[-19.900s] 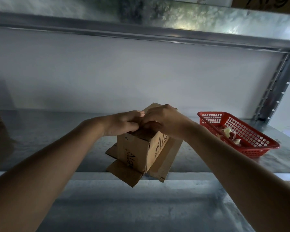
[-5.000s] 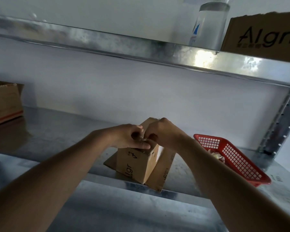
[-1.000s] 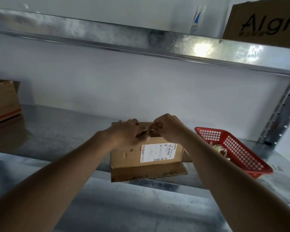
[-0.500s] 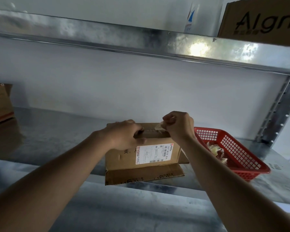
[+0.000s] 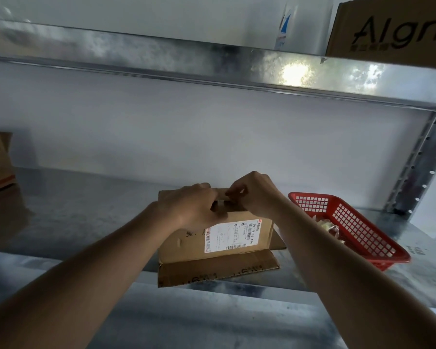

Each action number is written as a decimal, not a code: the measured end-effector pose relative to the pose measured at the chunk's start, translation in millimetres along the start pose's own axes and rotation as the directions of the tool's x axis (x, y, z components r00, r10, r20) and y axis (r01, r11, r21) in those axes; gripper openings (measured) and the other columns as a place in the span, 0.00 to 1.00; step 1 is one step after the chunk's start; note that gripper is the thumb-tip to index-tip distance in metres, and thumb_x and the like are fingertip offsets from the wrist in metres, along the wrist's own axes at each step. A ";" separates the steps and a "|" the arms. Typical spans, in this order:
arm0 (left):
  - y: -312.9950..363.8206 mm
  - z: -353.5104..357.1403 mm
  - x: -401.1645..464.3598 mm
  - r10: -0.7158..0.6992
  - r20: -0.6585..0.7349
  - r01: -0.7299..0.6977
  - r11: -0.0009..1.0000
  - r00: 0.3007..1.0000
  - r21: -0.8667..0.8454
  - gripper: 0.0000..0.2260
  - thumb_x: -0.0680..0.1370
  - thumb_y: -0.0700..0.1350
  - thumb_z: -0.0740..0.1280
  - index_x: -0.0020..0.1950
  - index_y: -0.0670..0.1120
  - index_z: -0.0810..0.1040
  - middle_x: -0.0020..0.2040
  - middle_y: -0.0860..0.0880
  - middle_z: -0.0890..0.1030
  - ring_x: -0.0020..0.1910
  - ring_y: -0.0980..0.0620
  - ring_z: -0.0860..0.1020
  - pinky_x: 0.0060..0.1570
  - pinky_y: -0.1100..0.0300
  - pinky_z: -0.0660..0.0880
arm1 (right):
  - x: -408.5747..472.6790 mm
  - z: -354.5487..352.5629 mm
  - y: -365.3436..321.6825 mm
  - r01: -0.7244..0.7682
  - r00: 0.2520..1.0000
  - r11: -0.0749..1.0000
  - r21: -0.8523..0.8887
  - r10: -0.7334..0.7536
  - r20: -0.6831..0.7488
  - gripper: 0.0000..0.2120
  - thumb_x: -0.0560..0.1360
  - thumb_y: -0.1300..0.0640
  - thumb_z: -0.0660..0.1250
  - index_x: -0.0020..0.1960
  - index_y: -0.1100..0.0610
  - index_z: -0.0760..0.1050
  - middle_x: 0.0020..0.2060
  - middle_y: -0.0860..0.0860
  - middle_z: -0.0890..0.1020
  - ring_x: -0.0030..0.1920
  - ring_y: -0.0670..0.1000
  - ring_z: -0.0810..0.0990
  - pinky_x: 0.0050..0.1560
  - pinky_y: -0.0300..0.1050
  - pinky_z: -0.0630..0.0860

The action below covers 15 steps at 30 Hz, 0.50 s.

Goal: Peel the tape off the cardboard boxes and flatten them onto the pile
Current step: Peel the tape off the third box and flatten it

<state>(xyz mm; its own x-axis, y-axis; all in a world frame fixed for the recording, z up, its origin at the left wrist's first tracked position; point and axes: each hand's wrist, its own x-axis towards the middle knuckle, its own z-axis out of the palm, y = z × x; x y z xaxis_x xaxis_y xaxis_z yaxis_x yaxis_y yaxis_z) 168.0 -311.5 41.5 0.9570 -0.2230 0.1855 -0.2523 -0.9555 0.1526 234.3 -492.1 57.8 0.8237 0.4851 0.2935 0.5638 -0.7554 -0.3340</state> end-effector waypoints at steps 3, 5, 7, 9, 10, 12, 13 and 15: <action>8.2 4.7 4.8 -0.010 -0.052 0.016 0.992 0.999 0.122 0.22 0.81 0.68 0.60 0.66 0.55 0.72 0.53 0.53 0.72 0.39 0.56 0.75 0.32 0.61 0.66 | -2.0 3.9 -2.6 -0.018 0.995 0.999 0.043 0.022 -0.102 0.11 0.76 0.60 0.76 0.58 0.53 0.86 0.52 0.50 0.87 0.50 0.50 0.84 0.51 0.43 0.82; 8.6 6.7 6.2 0.011 -0.061 -0.001 0.986 0.998 0.165 0.24 0.82 0.68 0.59 0.70 0.53 0.71 0.53 0.52 0.71 0.39 0.55 0.73 0.33 0.61 0.67 | -2.4 3.5 1.4 -0.069 0.974 0.995 0.076 0.083 -0.212 0.10 0.77 0.62 0.74 0.57 0.54 0.86 0.52 0.50 0.87 0.50 0.50 0.84 0.51 0.43 0.82; 5.9 6.2 6.2 0.040 -0.032 -0.035 0.988 0.999 0.149 0.25 0.82 0.67 0.59 0.76 0.56 0.69 0.55 0.51 0.72 0.43 0.54 0.75 0.35 0.60 0.70 | -3.0 -1.0 10.8 -0.128 0.938 0.985 0.120 0.159 -0.307 0.10 0.77 0.65 0.72 0.56 0.55 0.86 0.52 0.51 0.87 0.51 0.50 0.84 0.50 0.43 0.82; 5.1 4.6 6.4 0.063 -0.010 -0.061 0.989 0.998 0.137 0.26 0.82 0.67 0.58 0.80 0.62 0.62 0.59 0.50 0.72 0.47 0.53 0.75 0.36 0.59 0.71 | -5.5 -5.5 21.1 -0.163 0.914 0.974 0.160 0.210 -0.348 0.09 0.76 0.65 0.74 0.54 0.56 0.87 0.50 0.51 0.87 0.49 0.49 0.84 0.45 0.37 0.78; 6.1 3.9 6.9 0.067 -0.003 -0.066 0.988 0.998 0.143 0.27 0.82 0.67 0.58 0.80 0.63 0.61 0.59 0.50 0.71 0.48 0.52 0.75 0.37 0.59 0.71 | -7.4 -6.3 24.6 -0.168 0.911 0.973 0.159 0.215 -0.351 0.09 0.76 0.65 0.75 0.54 0.56 0.86 0.49 0.51 0.87 0.47 0.49 0.84 0.42 0.34 0.76; 9.0 3.6 8.7 0.062 0.013 -0.063 0.987 0.998 0.149 0.27 0.82 0.67 0.59 0.80 0.65 0.61 0.58 0.49 0.70 0.49 0.51 0.75 0.40 0.57 0.74 | -11.1 -6.1 27.9 -0.162 0.911 0.974 0.160 0.210 -0.355 0.10 0.73 0.65 0.77 0.54 0.55 0.85 0.45 0.50 0.86 0.45 0.48 0.85 0.39 0.33 0.75; 10.1 3.5 9.5 0.055 0.020 -0.058 0.987 0.998 0.147 0.26 0.82 0.67 0.59 0.80 0.64 0.62 0.57 0.50 0.69 0.49 0.50 0.76 0.41 0.56 0.75 | -11.9 -6.0 28.6 -0.154 0.912 0.973 0.170 0.206 -0.354 0.11 0.73 0.64 0.78 0.53 0.55 0.85 0.44 0.49 0.86 0.44 0.48 0.85 0.38 0.32 0.76; 11.7 3.9 11.4 0.052 0.027 -0.055 0.987 0.998 0.151 0.25 0.82 0.66 0.60 0.79 0.63 0.65 0.55 0.51 0.67 0.48 0.50 0.76 0.40 0.56 0.75 | -11.9 -6.3 28.7 -0.141 0.922 0.970 0.197 0.201 -0.330 0.10 0.72 0.62 0.80 0.51 0.54 0.85 0.46 0.48 0.85 0.43 0.48 0.85 0.39 0.34 0.78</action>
<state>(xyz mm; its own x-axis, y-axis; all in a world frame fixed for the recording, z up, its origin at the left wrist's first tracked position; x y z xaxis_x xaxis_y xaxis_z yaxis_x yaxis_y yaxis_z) 176.5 -326.0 41.6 0.9463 -0.2772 0.1666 -0.2801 -0.9600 -0.0065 240.3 -522.4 50.3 0.8536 0.1502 0.4988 0.4424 -0.7147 -0.5418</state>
